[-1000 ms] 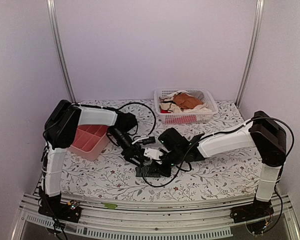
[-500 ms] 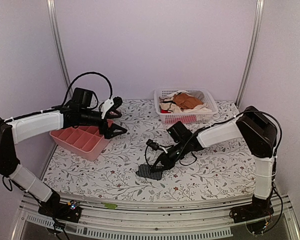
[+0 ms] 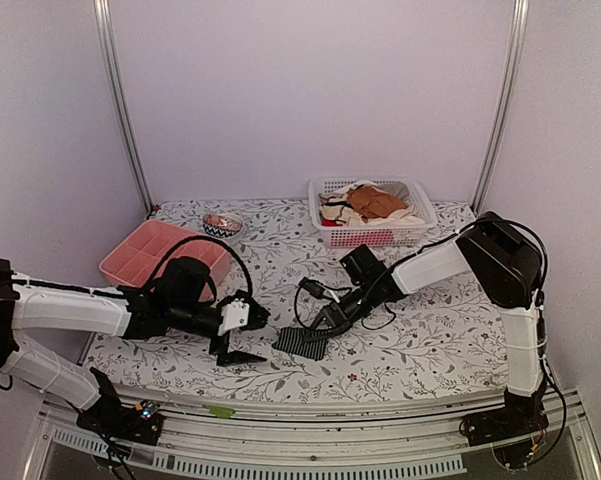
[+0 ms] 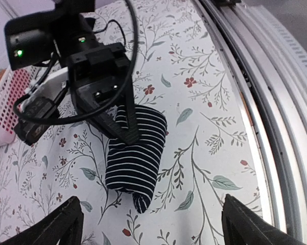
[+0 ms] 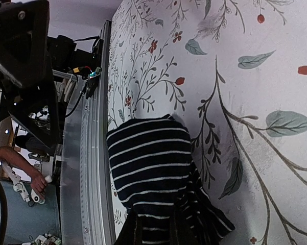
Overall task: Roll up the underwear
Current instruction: Pick up the underwear from the center of the board.
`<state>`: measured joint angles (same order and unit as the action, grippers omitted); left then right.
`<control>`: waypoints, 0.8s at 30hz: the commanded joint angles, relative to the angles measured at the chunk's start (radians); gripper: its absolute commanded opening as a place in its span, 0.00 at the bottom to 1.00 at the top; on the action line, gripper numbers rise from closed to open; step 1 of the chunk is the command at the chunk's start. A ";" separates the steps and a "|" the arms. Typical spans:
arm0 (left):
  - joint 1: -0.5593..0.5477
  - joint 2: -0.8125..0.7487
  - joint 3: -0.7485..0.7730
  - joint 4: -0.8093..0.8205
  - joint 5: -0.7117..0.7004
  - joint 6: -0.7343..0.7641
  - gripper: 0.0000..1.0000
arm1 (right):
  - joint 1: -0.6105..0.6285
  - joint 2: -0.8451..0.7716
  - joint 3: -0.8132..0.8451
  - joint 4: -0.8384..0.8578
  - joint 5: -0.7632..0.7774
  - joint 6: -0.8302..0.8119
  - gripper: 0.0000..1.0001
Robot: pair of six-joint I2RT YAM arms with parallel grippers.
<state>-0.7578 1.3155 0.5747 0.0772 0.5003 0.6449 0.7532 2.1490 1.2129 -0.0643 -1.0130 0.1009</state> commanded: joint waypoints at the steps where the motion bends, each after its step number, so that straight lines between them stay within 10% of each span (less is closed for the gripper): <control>1: -0.088 0.039 -0.060 0.244 -0.111 0.150 0.93 | -0.004 0.077 -0.020 -0.049 0.028 0.024 0.00; 24: -0.178 0.463 0.125 0.280 -0.282 0.364 0.72 | -0.009 0.165 0.045 -0.030 -0.030 0.077 0.00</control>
<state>-0.9230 1.7531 0.6651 0.4103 0.2283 0.9405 0.7326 2.2402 1.2594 -0.0120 -1.1454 0.1810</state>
